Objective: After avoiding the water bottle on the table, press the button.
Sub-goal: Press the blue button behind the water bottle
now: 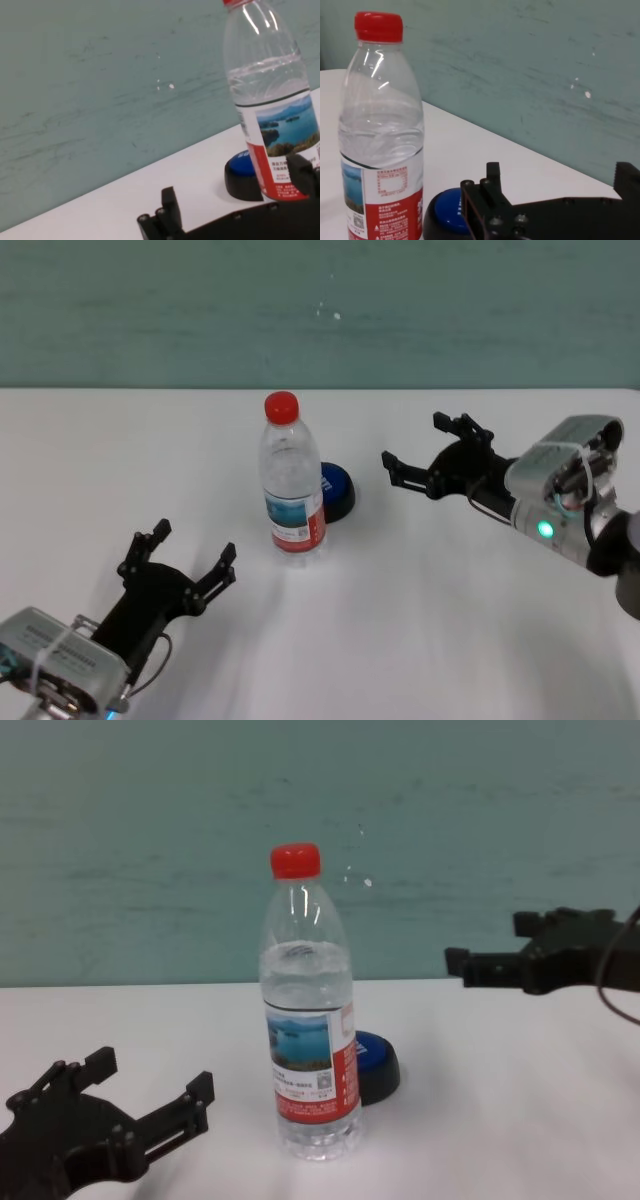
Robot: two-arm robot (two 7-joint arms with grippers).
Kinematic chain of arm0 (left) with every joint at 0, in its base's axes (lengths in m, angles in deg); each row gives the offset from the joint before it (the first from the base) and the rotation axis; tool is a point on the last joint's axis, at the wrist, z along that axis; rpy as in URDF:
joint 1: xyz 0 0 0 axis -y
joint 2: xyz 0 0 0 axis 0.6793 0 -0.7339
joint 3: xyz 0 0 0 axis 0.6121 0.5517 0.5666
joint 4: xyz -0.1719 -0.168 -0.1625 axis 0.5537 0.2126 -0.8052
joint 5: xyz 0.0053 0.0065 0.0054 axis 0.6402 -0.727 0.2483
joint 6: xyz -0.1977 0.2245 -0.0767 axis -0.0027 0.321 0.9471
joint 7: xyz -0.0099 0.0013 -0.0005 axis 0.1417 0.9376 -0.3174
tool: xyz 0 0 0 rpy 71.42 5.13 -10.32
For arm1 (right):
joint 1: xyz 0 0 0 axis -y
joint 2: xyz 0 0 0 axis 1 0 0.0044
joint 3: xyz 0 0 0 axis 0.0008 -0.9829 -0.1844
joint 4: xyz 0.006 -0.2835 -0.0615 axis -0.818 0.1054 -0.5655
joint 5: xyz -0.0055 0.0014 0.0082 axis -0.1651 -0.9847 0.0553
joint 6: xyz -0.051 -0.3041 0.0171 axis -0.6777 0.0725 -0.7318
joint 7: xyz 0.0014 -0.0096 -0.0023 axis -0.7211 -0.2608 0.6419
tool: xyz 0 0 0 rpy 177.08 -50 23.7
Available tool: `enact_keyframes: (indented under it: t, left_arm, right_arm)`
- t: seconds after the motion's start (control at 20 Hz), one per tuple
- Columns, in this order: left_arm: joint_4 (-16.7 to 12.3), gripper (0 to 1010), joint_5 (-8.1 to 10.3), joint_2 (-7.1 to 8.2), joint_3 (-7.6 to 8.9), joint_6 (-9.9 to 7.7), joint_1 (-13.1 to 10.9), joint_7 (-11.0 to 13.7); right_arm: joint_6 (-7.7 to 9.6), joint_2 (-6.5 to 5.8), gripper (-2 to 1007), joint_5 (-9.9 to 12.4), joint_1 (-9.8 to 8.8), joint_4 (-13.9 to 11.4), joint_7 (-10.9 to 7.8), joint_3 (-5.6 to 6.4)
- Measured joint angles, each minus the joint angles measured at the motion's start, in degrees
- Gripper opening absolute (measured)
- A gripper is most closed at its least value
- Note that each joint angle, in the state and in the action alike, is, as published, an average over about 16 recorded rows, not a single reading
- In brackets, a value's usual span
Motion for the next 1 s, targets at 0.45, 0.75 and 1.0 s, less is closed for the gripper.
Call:
enact_keyframes:
  t: [0.45,0.75,1.0]
  left_arm:
    - [0.0,1000,0.0,0.0,0.0,0.0,0.0,0.0]
    - [0.0,1000,0.0,0.0,0.0,0.0,0.0,0.0]
    - [0.0,1000,0.0,0.0,0.0,0.0,0.0,0.0]
  right_arm:
    - [-2.41,0.56,1004,0.9,4.11,5.13,-1.58,-2.3]
    - [-4.07,1.11,1004,1.44,6.15,8.39,-2.34,-3.48]
    - [-5.12,1.75,1004,1.72,7.75,11.2,-2.95,-4.48]
